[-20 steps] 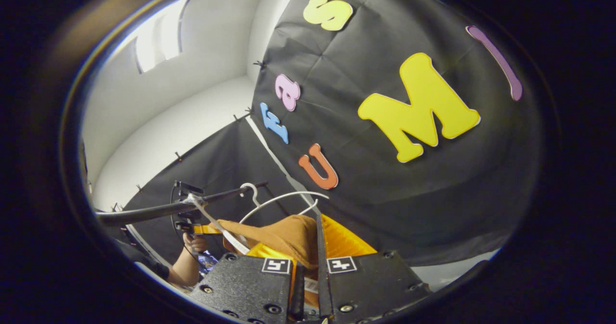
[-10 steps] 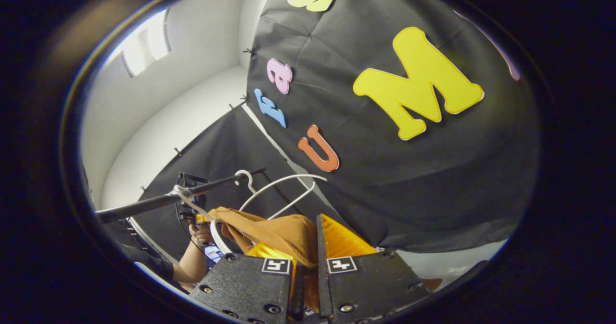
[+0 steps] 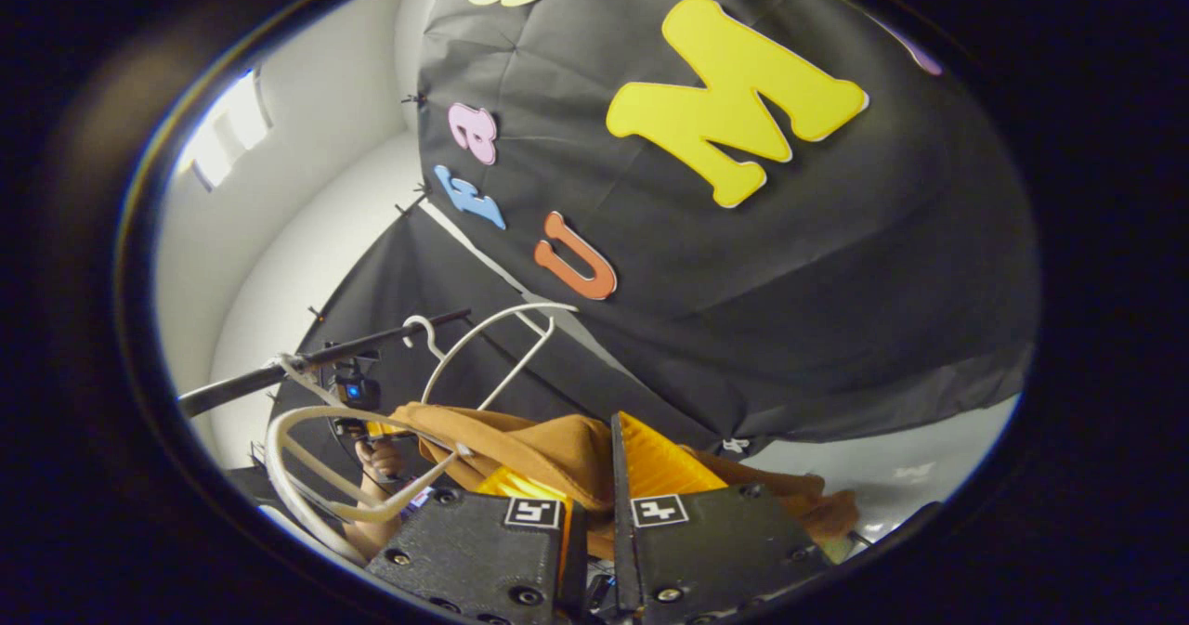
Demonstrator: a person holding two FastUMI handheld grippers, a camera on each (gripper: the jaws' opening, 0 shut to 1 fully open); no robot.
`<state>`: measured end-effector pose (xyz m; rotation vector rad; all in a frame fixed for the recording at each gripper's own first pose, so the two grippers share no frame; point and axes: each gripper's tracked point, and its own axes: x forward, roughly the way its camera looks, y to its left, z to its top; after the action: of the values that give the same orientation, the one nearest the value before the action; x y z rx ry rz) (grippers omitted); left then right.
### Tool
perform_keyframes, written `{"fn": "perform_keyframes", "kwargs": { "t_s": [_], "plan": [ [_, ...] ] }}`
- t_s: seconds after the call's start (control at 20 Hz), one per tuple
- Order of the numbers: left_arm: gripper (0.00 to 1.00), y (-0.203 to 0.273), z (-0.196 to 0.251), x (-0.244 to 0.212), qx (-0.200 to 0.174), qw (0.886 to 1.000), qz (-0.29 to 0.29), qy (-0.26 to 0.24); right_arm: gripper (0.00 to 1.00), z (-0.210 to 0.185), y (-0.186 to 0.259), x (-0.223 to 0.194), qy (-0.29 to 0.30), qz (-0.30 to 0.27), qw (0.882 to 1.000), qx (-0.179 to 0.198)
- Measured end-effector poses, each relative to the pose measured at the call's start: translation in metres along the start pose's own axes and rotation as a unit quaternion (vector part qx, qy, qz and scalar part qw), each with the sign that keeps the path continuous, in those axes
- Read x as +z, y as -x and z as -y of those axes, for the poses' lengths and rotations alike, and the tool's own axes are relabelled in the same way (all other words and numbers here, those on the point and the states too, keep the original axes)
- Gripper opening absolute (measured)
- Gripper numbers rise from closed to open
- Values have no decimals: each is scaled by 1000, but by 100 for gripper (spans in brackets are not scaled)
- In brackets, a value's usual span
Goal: Grasp the clothes on the hanger with both hands and then place them into the laundry hamper below.
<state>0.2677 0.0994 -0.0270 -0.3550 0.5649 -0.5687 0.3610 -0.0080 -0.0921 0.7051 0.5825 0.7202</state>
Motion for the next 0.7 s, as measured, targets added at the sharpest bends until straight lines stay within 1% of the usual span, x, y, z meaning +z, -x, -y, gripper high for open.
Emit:
{"fn": "perform_keyframes", "kwargs": {
  "t_s": [0.05,0.15,0.25,0.45,0.7],
  "plan": [
    [3,-1,1,-5,1,1000,-1,-3,14,6,-2,-4,-19,5,1000,1],
    [4,-5,-3,-12,18,1000,-5,-14,14,14,-5,-12,-41,13,999,1],
    [3,-8,-8,-16,35,999,-1,-8,14,19,-8,-21,-58,22,998,-1],
    [3,-10,-14,-27,52,999,2,15,14,30,-6,-43,-82,32,996,-4],
    [4,-8,-24,-43,79,996,-4,36,14,37,-3,-68,-95,30,995,-18]
  ]
}}
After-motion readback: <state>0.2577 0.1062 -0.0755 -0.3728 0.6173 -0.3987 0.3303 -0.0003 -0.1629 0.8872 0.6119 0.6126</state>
